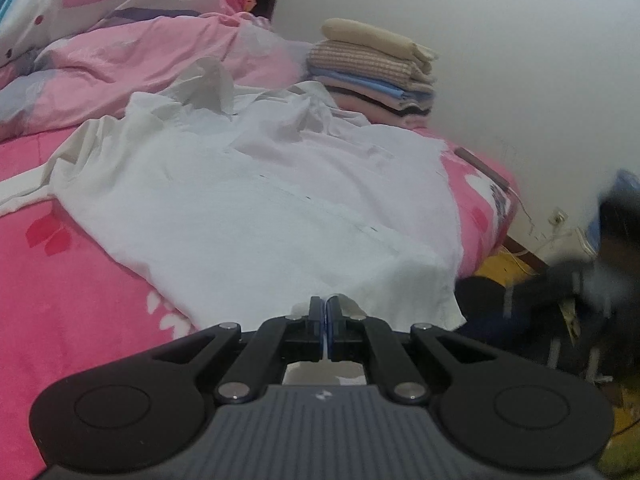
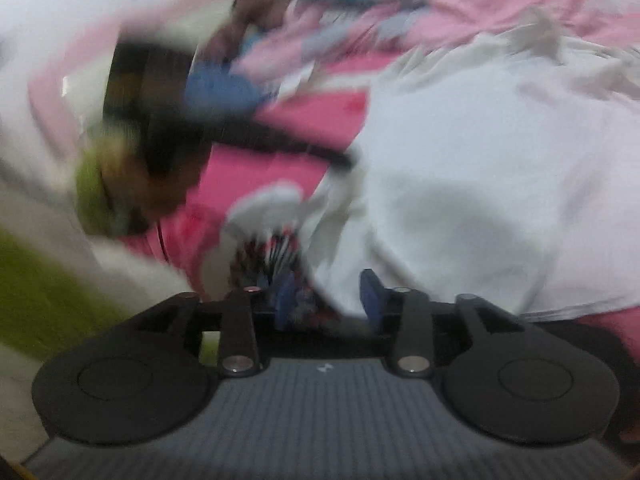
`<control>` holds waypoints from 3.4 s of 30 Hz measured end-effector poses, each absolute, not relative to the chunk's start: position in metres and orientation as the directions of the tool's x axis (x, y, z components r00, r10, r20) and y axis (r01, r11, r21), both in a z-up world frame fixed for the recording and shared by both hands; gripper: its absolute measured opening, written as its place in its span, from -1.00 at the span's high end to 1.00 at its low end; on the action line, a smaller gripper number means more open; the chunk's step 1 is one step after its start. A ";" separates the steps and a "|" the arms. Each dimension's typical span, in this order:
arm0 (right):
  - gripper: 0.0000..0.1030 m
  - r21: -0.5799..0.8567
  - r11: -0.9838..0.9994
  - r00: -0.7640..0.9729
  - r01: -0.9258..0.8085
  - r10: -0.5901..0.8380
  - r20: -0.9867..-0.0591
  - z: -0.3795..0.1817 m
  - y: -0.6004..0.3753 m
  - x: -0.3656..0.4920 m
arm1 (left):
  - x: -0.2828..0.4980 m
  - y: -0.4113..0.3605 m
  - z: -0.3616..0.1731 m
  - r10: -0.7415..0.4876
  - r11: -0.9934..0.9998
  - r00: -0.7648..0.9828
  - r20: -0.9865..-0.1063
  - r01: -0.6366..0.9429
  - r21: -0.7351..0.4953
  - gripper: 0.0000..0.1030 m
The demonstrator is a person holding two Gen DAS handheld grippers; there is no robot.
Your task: Fold clothes
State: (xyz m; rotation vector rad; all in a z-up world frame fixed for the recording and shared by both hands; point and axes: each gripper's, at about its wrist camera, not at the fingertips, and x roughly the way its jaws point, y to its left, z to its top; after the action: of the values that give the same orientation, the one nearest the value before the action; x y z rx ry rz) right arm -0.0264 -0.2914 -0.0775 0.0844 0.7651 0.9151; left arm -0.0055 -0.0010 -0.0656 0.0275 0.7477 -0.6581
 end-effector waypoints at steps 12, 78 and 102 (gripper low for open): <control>0.46 0.559 0.738 0.443 -0.377 0.674 -0.591 -0.102 -0.337 0.056 | -0.021 0.004 -0.083 -0.587 0.700 0.395 -0.706 0.685 -0.199 0.10; 0.74 0.124 0.897 0.639 -0.425 0.394 -0.660 -0.051 -0.391 0.091 | 0.054 -0.002 -0.099 -0.374 0.864 0.598 -0.708 0.502 -0.033 -0.08; 0.39 0.411 0.805 0.437 -0.428 0.583 -0.685 -0.075 -0.297 0.145 | 0.056 0.006 -0.101 -0.395 0.881 0.633 -0.666 0.466 -0.080 -0.14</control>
State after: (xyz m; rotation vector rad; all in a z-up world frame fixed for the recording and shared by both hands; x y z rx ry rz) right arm 0.1446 -0.2967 -0.0755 0.1859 0.9245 0.6330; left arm 0.0555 0.0063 -0.1009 0.1027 0.7354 -0.4931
